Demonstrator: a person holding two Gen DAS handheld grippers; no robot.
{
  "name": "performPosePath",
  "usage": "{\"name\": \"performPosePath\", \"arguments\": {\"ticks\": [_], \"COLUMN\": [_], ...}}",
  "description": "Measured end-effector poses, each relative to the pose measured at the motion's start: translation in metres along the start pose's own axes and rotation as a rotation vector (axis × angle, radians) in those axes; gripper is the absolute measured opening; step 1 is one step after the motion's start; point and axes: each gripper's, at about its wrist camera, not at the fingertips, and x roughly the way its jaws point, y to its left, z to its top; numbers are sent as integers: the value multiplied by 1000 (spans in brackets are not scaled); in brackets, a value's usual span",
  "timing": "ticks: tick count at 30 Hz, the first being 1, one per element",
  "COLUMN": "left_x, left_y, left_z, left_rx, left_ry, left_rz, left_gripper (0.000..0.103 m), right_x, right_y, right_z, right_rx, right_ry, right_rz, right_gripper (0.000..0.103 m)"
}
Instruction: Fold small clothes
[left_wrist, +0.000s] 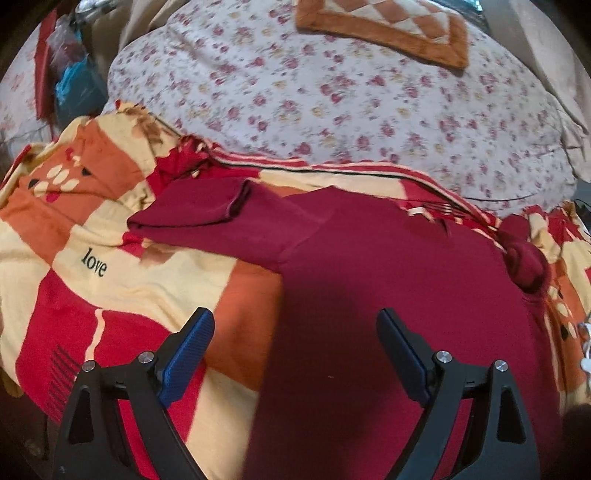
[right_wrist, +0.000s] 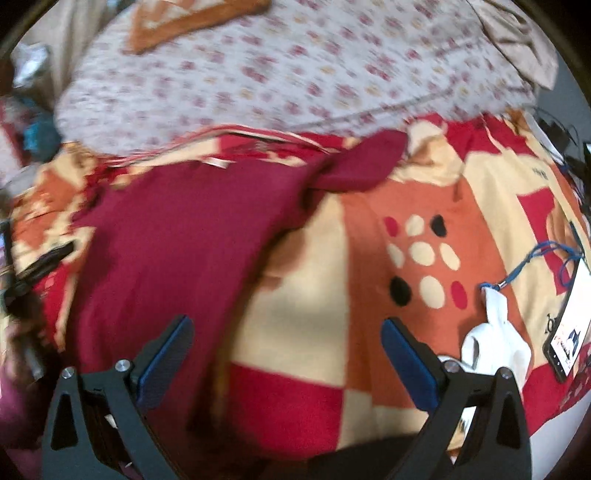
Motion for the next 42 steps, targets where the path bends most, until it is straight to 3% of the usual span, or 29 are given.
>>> {"name": "performPosePath", "arguments": {"ticks": [6,9,12,22,25,32,42], "left_x": [-19,-26,-31,-27,-22,-4,27], "left_y": [-16,-24,-32,-34,-30,-20,-7], "left_z": [1,3,4,6,7,9,19], "left_rx": [14,25,48,60,44,20,-30], "left_ry": [-24,-29,-45,-55,-53,-39,-17], "left_rz": [-33,-49,-44,-5,-1,1,4], "left_gripper": [73,73,73,73,73,72,72], "right_x": [-76,-88,-80,16,32,85,129], "right_y": [36,49,72,146,156,161,162], "right_z": [1,2,5,20,27,44,54], "right_rx": [-39,-30,-53,-159,-166,-99,-67], "right_ry": [-132,-171,-177,-206,-235,-208,-171], "right_rz": [194,307,335,76,59,-2,36], "right_gripper": [103,103,103,103,103,103,103]}}
